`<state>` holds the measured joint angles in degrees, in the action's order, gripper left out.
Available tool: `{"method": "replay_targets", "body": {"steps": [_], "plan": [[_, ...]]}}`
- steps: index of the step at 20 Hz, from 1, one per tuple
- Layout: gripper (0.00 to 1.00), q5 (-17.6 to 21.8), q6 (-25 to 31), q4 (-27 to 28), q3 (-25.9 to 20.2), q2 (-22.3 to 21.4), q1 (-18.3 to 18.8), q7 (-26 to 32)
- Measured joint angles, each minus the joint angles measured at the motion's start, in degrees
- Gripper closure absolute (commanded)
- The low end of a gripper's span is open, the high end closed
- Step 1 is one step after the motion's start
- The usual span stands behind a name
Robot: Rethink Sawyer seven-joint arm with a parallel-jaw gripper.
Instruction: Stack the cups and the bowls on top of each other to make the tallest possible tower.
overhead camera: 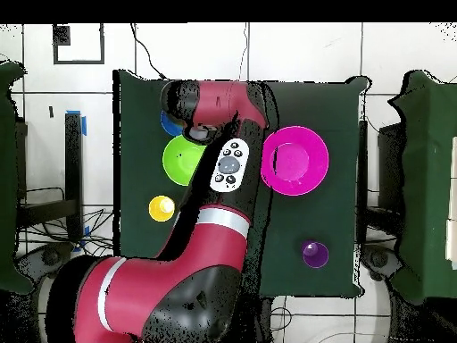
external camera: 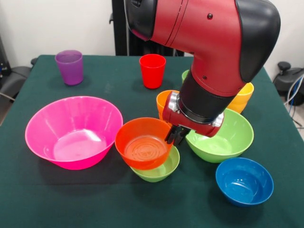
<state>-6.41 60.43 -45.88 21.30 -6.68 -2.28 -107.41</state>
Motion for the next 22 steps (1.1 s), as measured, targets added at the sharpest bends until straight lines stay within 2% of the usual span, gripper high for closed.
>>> {"method": "replay_targets", "body": {"steps": [13,22], "plan": [[1.00,0.00,-0.51,0.00,0.00,0.00,0.00,0.00],[1.00,0.00,-3.43,0.00,0.00,0.12,0.00,0.00]]}}
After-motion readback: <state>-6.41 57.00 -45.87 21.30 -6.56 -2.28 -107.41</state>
